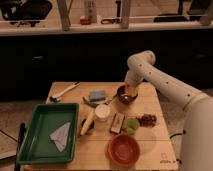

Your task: Place apple in purple bowl

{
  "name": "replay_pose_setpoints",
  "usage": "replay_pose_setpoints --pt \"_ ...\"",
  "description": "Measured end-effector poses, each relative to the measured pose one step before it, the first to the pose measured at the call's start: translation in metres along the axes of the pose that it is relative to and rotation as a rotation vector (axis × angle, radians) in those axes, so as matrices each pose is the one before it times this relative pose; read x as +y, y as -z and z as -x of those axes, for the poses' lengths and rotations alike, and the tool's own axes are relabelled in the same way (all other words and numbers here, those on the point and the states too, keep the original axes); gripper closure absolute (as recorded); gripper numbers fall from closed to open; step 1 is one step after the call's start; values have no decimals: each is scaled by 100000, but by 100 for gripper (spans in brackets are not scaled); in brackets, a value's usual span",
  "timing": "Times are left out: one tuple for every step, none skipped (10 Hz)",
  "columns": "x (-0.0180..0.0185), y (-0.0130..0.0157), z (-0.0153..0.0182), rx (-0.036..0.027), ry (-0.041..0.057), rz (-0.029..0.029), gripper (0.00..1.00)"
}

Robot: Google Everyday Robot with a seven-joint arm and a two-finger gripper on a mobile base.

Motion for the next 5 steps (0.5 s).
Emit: replay_pose_setpoints --pt "-286 -195 196 -536 543 61 99" --pt "-416 -343 300 -456 1100 403 99" --pt "-139 -135 0 -208 364 350 99" --pt "-77 -148 -125 -251 186 358 99" --pt "-190 -160 -30 -292 377 454 99"
